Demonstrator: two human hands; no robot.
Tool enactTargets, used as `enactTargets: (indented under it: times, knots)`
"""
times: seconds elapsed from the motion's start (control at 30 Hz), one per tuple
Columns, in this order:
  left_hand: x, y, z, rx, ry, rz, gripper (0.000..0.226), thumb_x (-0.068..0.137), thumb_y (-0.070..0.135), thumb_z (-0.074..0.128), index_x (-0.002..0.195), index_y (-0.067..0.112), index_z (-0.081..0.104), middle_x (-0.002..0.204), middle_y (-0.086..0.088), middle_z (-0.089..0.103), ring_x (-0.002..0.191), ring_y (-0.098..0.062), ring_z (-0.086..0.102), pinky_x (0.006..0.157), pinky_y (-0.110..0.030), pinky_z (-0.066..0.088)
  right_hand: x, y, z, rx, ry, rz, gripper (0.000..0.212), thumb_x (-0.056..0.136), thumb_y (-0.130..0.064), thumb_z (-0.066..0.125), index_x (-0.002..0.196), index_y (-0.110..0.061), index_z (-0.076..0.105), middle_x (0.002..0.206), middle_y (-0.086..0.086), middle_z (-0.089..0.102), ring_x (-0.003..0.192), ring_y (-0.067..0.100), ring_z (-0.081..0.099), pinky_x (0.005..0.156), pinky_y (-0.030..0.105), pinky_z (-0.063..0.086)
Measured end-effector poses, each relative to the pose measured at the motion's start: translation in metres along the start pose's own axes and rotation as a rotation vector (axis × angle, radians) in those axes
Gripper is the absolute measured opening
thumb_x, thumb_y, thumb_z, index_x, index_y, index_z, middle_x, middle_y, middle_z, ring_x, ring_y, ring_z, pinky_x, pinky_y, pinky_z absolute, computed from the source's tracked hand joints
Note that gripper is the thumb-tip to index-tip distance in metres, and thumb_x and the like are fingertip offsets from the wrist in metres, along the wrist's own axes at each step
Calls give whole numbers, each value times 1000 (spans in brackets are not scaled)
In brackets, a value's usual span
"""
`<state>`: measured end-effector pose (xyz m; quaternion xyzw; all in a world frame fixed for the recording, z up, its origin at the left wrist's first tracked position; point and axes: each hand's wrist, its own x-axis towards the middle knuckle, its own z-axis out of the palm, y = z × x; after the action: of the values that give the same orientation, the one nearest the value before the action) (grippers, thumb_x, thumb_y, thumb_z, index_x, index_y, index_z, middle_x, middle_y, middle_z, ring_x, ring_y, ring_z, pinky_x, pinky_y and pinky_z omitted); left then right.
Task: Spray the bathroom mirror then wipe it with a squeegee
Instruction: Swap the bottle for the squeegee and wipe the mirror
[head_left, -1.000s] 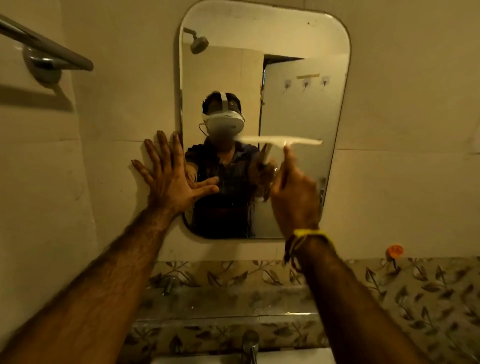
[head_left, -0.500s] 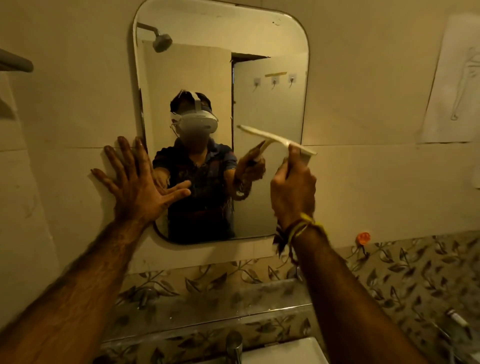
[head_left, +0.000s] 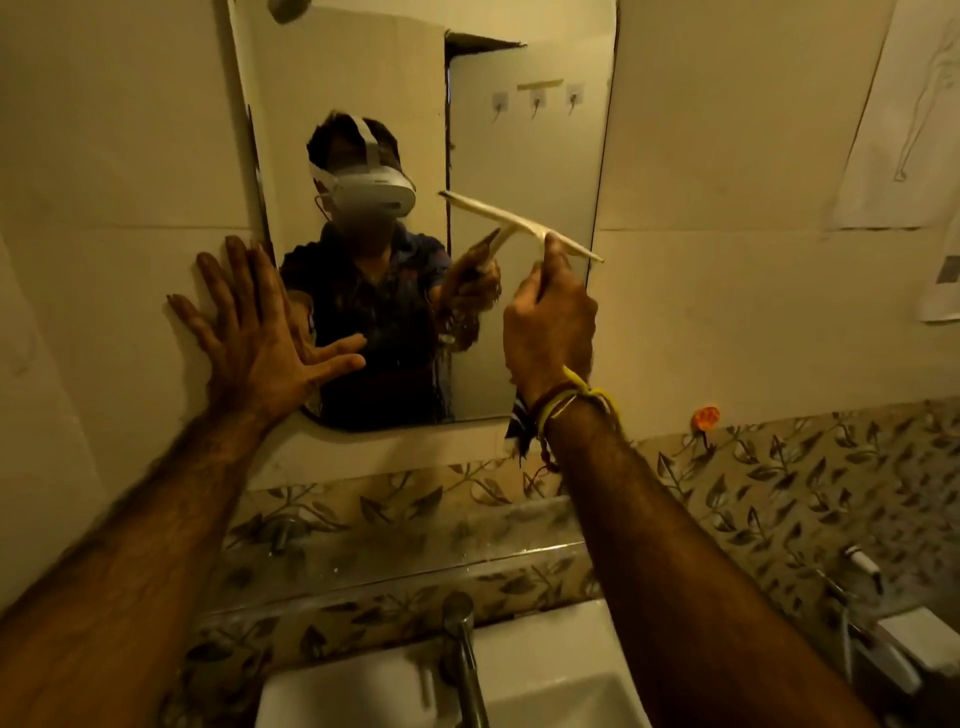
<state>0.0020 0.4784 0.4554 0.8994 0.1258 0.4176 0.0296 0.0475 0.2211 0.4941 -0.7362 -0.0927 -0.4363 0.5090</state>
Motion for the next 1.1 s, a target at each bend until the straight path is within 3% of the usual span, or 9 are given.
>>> enactTargets:
  times: [0.13,0.23,0.4,0.53,0.67,0.8,1.0,1.03,1.1]
  knots:
    - [1,-6,4,-10,4,7,144,56,100,35,157,10,-14,166,-18,-15,152,-41,-14,111,-71,-12,-63,18,2,-102,-159,-69,51,100,-33,36,150,-34,29,57,-8,52,46,6,52,38,24,44]
    - [-3,-20,8,34,2,49,146,57,101,37,155,10,-21,166,-18,-15,152,-37,-17,114,-70,-9,-106,29,-3,-209,-260,-71,55,98,-35,37,151,-39,23,68,9,66,54,26,61,48,39,55]
    - [-3,-23,13,39,5,68,148,57,103,41,156,11,-17,165,-20,-9,151,-36,-16,114,-65,-11,-58,-15,14,-201,-200,-330,51,103,-27,37,153,-27,25,61,1,55,41,11,47,36,21,40]
    - [-3,-21,15,-23,9,51,146,58,101,44,157,12,-17,166,-16,-17,151,-33,-21,116,-62,-15,-57,-29,26,-220,-216,-460,53,101,-19,44,152,-22,28,90,12,69,50,23,61,43,33,54]
    - [-8,-24,10,-98,29,-16,154,53,99,54,153,15,-26,162,-20,-26,146,-30,-33,118,-50,-21,-88,-16,20,-307,-347,-463,55,102,-21,39,154,-24,21,68,6,62,45,19,52,47,37,56]
    - [-9,-21,7,-111,45,-43,156,51,103,46,156,5,-16,162,-26,-20,147,-32,-29,118,-46,-24,-49,-63,56,-216,-275,-562,57,102,-24,35,154,-31,13,115,16,62,85,32,67,64,46,60]
    - [-13,-30,-1,-162,-17,-37,157,49,99,53,154,11,-24,160,-10,-32,148,-25,-32,118,-38,-25,-45,-75,70,-276,-314,-594,62,101,-22,34,154,-34,4,116,13,62,96,31,65,70,43,59]
    - [-14,-32,-2,-178,-30,-23,156,50,98,52,154,11,-24,160,-9,-33,148,-24,-33,119,-38,-24,-61,-60,64,-276,-329,-603,61,101,-21,35,155,-31,8,113,12,65,89,29,66,66,43,60]
    - [-14,-38,-3,-202,-64,1,154,48,99,47,154,14,-26,160,-7,-35,147,-22,-35,120,-41,-20,-95,-30,47,-280,-375,-580,61,99,-16,47,154,-25,22,76,7,67,53,19,57,47,34,54]
